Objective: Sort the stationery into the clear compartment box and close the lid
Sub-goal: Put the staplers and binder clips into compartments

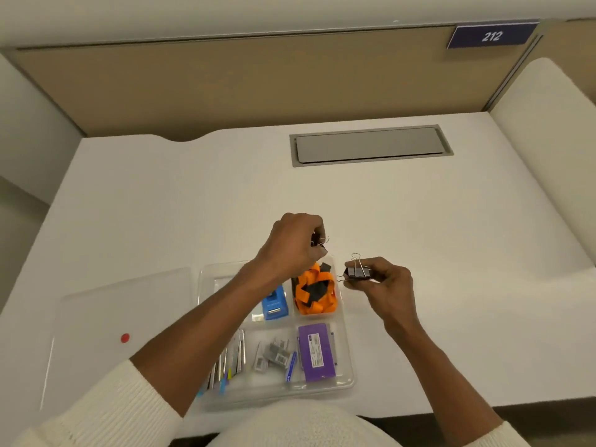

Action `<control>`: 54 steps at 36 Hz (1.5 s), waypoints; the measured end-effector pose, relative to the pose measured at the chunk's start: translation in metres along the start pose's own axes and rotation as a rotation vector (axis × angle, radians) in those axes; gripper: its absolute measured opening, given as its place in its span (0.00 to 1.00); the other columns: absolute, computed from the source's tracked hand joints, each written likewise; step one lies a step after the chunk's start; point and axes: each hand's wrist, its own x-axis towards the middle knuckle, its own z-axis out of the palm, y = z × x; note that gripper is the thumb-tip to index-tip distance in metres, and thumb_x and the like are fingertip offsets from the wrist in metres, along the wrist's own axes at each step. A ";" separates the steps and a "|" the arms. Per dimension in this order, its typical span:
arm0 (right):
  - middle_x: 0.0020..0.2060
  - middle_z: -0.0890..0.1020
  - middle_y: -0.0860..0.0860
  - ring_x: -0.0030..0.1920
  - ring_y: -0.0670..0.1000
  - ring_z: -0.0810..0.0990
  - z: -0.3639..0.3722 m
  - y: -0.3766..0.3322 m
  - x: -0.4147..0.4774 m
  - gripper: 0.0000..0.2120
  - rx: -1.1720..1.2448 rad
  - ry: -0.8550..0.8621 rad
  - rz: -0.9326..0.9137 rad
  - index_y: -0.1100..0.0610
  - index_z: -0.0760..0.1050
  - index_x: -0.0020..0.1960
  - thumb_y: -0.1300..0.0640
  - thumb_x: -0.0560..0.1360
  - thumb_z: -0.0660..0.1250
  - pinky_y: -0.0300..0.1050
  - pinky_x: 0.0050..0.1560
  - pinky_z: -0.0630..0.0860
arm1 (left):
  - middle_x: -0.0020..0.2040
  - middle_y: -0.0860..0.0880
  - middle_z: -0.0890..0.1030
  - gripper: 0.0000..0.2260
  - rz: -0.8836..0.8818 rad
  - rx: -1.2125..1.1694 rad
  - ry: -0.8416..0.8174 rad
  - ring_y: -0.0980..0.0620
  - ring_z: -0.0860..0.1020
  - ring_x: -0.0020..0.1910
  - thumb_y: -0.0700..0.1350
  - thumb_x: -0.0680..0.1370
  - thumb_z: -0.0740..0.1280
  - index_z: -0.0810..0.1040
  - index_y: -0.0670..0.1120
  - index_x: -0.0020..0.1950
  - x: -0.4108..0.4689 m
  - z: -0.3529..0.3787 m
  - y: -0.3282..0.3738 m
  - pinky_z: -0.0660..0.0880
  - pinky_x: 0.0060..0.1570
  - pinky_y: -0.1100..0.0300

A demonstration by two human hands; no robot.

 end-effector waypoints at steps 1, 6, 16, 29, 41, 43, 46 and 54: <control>0.45 0.88 0.42 0.49 0.45 0.87 0.006 -0.006 0.000 0.15 0.007 -0.029 -0.013 0.48 0.87 0.49 0.62 0.66 0.82 0.41 0.50 0.81 | 0.43 0.53 0.81 0.07 -0.045 -0.022 0.023 0.52 0.81 0.41 0.44 0.75 0.76 0.83 0.46 0.50 -0.009 -0.009 -0.009 0.81 0.45 0.55; 0.44 0.88 0.43 0.49 0.45 0.86 0.043 -0.027 -0.007 0.15 0.023 -0.179 -0.028 0.48 0.87 0.49 0.62 0.66 0.82 0.33 0.44 0.80 | 0.39 0.53 0.82 0.06 -0.255 -0.063 0.107 0.51 0.85 0.34 0.44 0.74 0.78 0.82 0.48 0.47 -0.062 -0.036 -0.058 0.85 0.41 0.54; 0.40 0.87 0.42 0.44 0.44 0.86 0.126 -0.043 -0.029 0.15 -0.030 -0.404 -0.058 0.51 0.88 0.47 0.65 0.65 0.82 0.34 0.45 0.81 | 0.49 0.49 0.80 0.04 -0.333 0.185 0.042 0.48 0.79 0.47 0.43 0.77 0.73 0.80 0.46 0.50 -0.122 -0.002 -0.141 0.77 0.45 0.53; 0.42 0.89 0.48 0.42 0.46 0.87 0.168 -0.047 -0.033 0.15 -0.098 -0.465 -0.073 0.54 0.88 0.47 0.68 0.64 0.80 0.36 0.43 0.82 | 0.52 0.57 0.78 0.12 -0.358 0.078 0.233 0.52 0.79 0.45 0.49 0.73 0.77 0.81 0.53 0.55 -0.162 0.002 -0.166 0.78 0.42 0.54; 0.46 0.86 0.50 0.45 0.51 0.84 0.210 -0.066 -0.014 0.12 -0.544 -0.642 -0.445 0.54 0.88 0.50 0.62 0.67 0.80 0.51 0.48 0.81 | 0.41 0.55 0.85 0.08 -0.705 -0.350 0.278 0.54 0.85 0.40 0.51 0.74 0.78 0.84 0.49 0.43 -0.209 0.005 -0.197 0.84 0.46 0.53; 0.49 0.85 0.52 0.48 0.53 0.83 0.215 -0.067 -0.011 0.12 -0.727 -0.707 -0.565 0.56 0.87 0.54 0.64 0.71 0.76 0.50 0.50 0.80 | 0.41 0.55 0.85 0.08 -0.705 -0.377 0.251 0.54 0.85 0.39 0.52 0.74 0.78 0.84 0.49 0.42 -0.211 0.006 -0.197 0.84 0.47 0.53; 0.53 0.82 0.54 0.50 0.57 0.83 0.224 -0.069 -0.010 0.14 -0.950 -0.764 -0.652 0.58 0.84 0.59 0.65 0.75 0.69 0.52 0.50 0.80 | 0.40 0.57 0.85 0.08 -0.689 -0.381 0.225 0.56 0.84 0.40 0.53 0.73 0.79 0.85 0.50 0.41 -0.211 0.007 -0.196 0.84 0.47 0.54; 0.56 0.80 0.56 0.50 0.57 0.81 0.233 -0.066 -0.025 0.21 -1.090 -0.623 -0.715 0.57 0.77 0.68 0.65 0.76 0.69 0.53 0.47 0.82 | 0.39 0.56 0.85 0.10 -0.677 -0.342 0.181 0.55 0.83 0.39 0.56 0.74 0.77 0.84 0.50 0.42 -0.213 0.010 -0.197 0.84 0.48 0.53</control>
